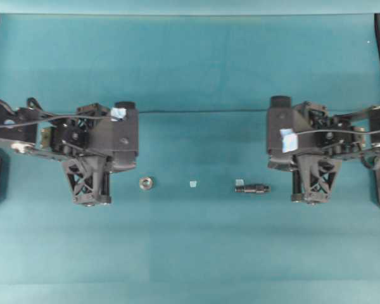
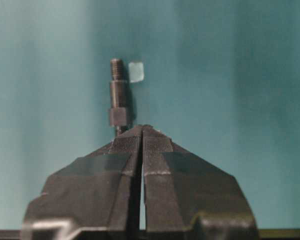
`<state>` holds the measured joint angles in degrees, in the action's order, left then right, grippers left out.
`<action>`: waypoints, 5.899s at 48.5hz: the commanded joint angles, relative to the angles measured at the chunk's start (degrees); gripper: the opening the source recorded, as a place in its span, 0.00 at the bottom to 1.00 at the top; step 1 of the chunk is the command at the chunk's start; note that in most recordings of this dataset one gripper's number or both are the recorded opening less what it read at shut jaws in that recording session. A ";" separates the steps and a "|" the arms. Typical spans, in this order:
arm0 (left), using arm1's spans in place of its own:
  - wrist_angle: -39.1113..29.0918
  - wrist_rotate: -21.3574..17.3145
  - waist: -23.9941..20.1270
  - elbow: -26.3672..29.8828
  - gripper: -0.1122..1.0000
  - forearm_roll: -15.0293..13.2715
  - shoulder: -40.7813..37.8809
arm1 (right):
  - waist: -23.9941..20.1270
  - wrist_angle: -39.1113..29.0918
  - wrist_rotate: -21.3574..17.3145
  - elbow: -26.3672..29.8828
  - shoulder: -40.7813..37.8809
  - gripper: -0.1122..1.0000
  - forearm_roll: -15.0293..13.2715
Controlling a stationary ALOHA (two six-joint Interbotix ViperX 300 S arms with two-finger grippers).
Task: Insert the washer onto the shaft with both hands.
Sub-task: 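Move both grippers inward toward the washer and the threaded shaft, then lower left gripper over washer and right gripper over shaft, then close left gripper on washer and right gripper on shaft hex collar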
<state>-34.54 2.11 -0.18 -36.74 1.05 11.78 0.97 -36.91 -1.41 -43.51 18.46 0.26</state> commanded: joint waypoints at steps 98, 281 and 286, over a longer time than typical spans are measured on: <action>10.55 0.62 0.44 1.67 0.92 0.26 -16.00 | -3.43 8.70 0.53 -0.97 -13.89 0.94 0.97; 12.74 -0.09 1.67 1.41 0.42 0.18 -19.42 | -2.29 14.68 1.32 -4.57 -19.16 0.10 0.88; 12.74 -0.09 1.67 1.41 0.42 0.18 -19.42 | -2.29 14.68 1.32 -4.48 -19.16 0.10 0.88</action>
<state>-22.06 2.11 1.41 -35.86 1.14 -7.91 -1.76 -22.15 -0.44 -47.72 -0.44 1.41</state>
